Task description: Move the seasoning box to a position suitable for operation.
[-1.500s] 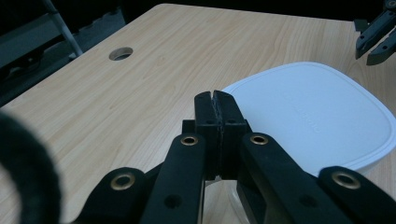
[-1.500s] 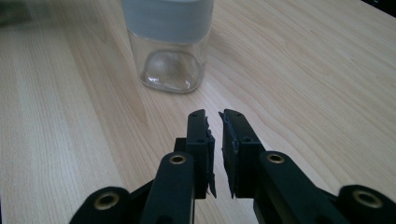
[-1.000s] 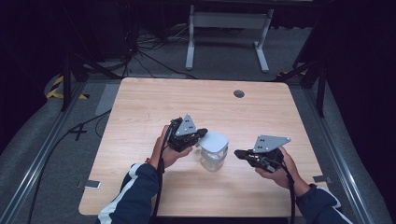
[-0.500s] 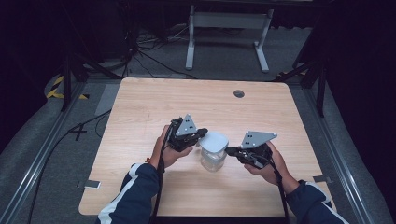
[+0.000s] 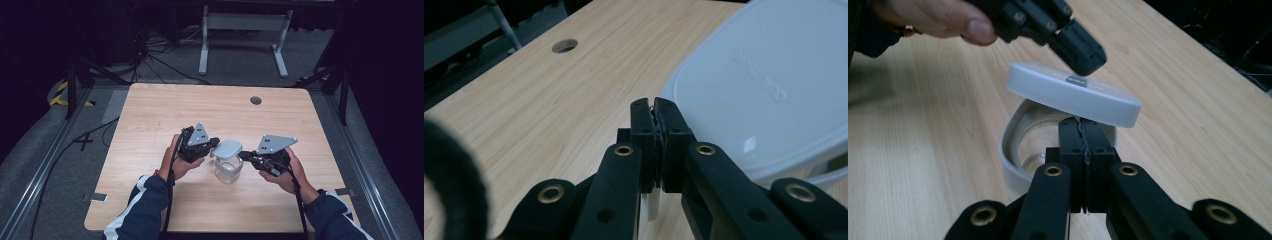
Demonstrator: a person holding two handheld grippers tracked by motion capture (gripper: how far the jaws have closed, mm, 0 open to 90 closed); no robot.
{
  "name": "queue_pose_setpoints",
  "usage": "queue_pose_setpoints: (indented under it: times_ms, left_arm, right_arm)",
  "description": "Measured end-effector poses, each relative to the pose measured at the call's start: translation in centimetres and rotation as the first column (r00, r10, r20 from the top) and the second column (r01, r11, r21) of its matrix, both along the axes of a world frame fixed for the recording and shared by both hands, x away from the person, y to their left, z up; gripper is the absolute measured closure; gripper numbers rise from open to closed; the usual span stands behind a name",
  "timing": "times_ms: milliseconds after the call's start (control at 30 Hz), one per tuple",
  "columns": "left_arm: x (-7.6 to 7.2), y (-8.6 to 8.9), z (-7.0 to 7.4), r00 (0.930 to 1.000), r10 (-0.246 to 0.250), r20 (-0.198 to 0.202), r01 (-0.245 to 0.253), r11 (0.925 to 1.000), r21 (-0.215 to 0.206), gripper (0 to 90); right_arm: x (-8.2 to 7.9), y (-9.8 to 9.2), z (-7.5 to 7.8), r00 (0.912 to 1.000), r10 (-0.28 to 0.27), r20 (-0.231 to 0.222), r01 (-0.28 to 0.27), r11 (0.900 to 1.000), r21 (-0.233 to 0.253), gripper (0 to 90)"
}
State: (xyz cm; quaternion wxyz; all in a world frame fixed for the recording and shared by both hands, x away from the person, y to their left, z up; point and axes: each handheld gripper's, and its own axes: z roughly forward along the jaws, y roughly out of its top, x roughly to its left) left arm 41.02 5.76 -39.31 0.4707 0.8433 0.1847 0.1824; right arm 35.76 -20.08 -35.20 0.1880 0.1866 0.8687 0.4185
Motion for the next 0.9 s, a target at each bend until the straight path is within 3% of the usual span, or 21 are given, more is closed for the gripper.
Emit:
queue_pose_setpoints:
  times_ms: [233, 333, 467, 533, 900]
  left_arm:
    - [-0.7, 2.5, -0.2, 0.9988, 0.048, 0.007, -0.048, 0.9985, 0.027, 85.0]
    - [-1.3, 4.4, -0.9, 0.9969, 0.079, -0.009, -0.078, 0.9947, 0.067, 84.0]
    - [-2.1, 7.0, -1.7, 0.9919, 0.126, -0.018, -0.123, 0.9861, 0.111, 82.5]
    - [-2.8, 8.6, -2.5, 0.9853, 0.171, -0.009, -0.168, 0.9742, 0.151, 81.8]
    - [-4.5, 12.4, -5.1, 0.9705, 0.228, -0.078, -0.212, 0.9622, 0.17, 74.6]
  right_arm:
    - [0.7, 0.5, 0.4, 1.0, -0.003, 0.007, 0.003, 1.0, 0.007, 89.9]
    - [0.9, 0.6, 0.8, 0.9999, -0.001, 0.013, 0.001, 1.0, 0.019, 89.9]
    - [1.1, 0.8, 1.1, 0.9999, 0.003, 0.015, -0.003, 1.0, 0.026, 89.9]
    - [1.2, 1.1, 1.2, 0.9997, 0.003, 0.023, -0.004, 1.0, 0.028, 89.8]
    - [1.8, 1.5, 1.5, 0.9989, -0.01, 0.046, 0.008, 0.999, 0.04, 89.8]
